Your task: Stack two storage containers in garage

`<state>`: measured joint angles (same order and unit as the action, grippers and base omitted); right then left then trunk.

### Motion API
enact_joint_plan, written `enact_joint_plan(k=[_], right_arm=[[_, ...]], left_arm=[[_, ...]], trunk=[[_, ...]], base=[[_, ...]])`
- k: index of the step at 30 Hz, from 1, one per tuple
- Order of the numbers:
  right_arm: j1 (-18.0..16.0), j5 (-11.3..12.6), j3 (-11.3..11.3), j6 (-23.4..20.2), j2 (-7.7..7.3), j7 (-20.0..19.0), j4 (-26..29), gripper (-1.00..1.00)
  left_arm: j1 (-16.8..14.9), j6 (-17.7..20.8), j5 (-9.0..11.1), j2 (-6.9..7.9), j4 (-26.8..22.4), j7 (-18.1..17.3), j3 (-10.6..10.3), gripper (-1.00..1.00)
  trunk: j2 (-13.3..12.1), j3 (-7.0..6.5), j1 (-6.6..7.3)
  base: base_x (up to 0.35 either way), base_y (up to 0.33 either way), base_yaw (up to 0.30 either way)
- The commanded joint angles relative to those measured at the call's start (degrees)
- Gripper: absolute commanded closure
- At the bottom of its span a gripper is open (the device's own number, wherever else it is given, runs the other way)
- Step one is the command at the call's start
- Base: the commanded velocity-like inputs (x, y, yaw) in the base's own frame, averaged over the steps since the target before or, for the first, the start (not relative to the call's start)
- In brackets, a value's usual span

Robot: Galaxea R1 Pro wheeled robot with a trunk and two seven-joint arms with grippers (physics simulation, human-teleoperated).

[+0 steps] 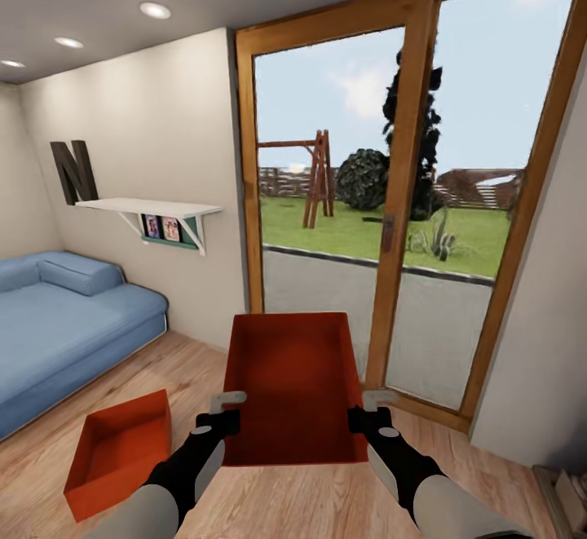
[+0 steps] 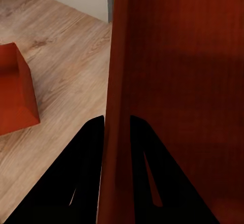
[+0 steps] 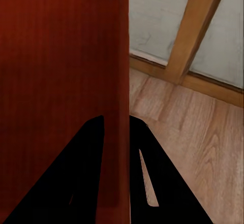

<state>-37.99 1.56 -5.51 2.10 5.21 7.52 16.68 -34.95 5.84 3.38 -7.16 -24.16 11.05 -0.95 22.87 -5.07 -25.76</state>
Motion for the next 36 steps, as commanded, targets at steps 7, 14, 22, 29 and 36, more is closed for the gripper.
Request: enact_joint_plan(k=[7,14,22,29,36], right_arm=[[0.0,0.8,0.3,0.1,0.41,0.3,-0.2,1.0],[0.0,0.8,0.3,0.1,0.36,0.3,-0.2,1.0],[0.0,0.8,0.3,0.1,0.49,0.3,-0.2,1.0],[0.0,0.8,0.3,0.1,0.5,0.3,-0.2,1.0],[0.0,0.8,0.3,0.1,0.49,0.3,-0.2,1.0]], left_arm=[[0.0,-1.8,-0.3,-0.05,-0.3,0.6,1.3,1.0],[0.0,-1.8,-0.3,-0.05,-0.3,0.6,1.3,1.0],[0.0,-1.8,-0.3,-0.05,-0.3,0.6,1.3,1.0],[0.0,-1.8,-0.3,-0.05,-0.3,0.6,1.3,1.0],[0.0,-1.8,-0.3,-0.05,-0.3,0.6,1.3,1.0]], trunk=[[0.0,-0.28,-0.02],[0.0,-0.59,-0.02],[0.0,-0.94,-0.02],[0.0,-1.25,-0.02],[0.0,-1.56,-0.02]], base=[[0.0,0.0,0.266],[0.0,0.0,0.266],[0.0,0.0,0.265],[0.0,0.0,0.265],[0.0,0.0,0.262]])
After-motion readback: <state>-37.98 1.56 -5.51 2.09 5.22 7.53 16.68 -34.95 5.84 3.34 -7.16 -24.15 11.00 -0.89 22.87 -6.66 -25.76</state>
